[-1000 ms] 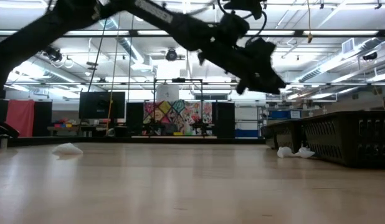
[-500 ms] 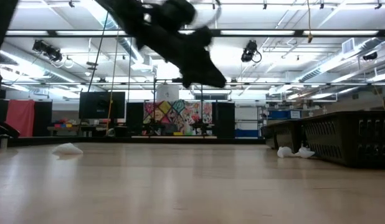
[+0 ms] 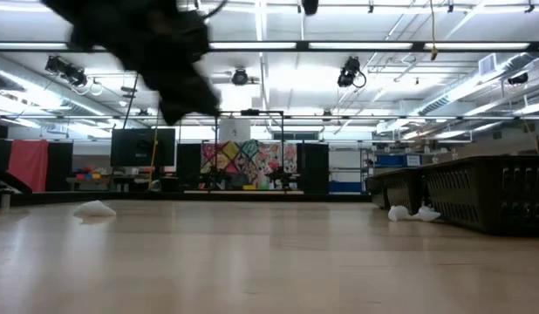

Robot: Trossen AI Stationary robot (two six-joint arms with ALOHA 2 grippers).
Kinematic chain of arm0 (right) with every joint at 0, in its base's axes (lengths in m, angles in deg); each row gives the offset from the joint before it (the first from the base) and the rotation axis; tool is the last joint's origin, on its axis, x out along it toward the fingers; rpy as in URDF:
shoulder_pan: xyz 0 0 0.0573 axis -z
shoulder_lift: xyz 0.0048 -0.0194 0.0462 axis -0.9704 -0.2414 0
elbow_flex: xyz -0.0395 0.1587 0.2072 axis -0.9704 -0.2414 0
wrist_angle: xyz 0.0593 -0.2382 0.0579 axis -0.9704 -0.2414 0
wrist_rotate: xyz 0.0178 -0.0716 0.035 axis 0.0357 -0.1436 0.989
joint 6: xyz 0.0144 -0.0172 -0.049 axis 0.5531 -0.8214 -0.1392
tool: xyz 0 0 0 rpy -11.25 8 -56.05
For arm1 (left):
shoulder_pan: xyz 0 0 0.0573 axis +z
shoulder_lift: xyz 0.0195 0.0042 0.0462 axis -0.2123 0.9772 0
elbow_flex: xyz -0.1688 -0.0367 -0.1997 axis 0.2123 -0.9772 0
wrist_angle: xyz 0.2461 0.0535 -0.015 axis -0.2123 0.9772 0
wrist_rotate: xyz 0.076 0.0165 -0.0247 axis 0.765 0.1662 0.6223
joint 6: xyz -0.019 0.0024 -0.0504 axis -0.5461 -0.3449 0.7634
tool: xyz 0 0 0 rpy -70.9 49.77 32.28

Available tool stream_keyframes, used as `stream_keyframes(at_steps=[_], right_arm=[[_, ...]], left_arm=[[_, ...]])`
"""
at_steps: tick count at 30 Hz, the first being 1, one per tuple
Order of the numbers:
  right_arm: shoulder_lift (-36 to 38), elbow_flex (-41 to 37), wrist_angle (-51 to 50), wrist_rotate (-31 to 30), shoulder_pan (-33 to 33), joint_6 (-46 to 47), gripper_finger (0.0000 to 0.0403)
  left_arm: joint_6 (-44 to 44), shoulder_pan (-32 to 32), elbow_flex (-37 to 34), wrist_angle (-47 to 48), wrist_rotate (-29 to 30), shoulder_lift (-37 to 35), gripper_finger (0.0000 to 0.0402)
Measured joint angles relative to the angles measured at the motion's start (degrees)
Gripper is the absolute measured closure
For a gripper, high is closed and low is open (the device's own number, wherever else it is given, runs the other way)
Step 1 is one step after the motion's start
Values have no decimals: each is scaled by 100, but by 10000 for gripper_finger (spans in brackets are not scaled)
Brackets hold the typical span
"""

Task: Sort Halloween decoration
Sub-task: Put the white ghost toy into the top black bin

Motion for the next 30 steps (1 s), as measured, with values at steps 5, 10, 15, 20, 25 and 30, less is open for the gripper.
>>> stream_keyframes(at_steps=[5,10,15,20,25,30], right_arm=[[-719,-6,461,-694,-510,545,263],[-1247,-4,865,-1226,-871,1185,263],[-1548,-6,1163,-1769,-1103,1552,263],[-1619,3,1253,-2057,-1251,1732,263],[-1618,-3,1332,-2248,-1304,1770,263],[-1617,-4,1332,-2341,-1304,1782,263]], left_arm=[[217,-748,-360,916,-2,-464,324],[215,-1365,-531,1649,427,-700,323],[136,-1848,-1028,1461,757,-918,307],[152,-2284,-1695,604,1262,-1141,295],[114,-2419,-2153,-54,2134,-1142,294],[321,-2444,-2539,-568,2646,-1139,294]])
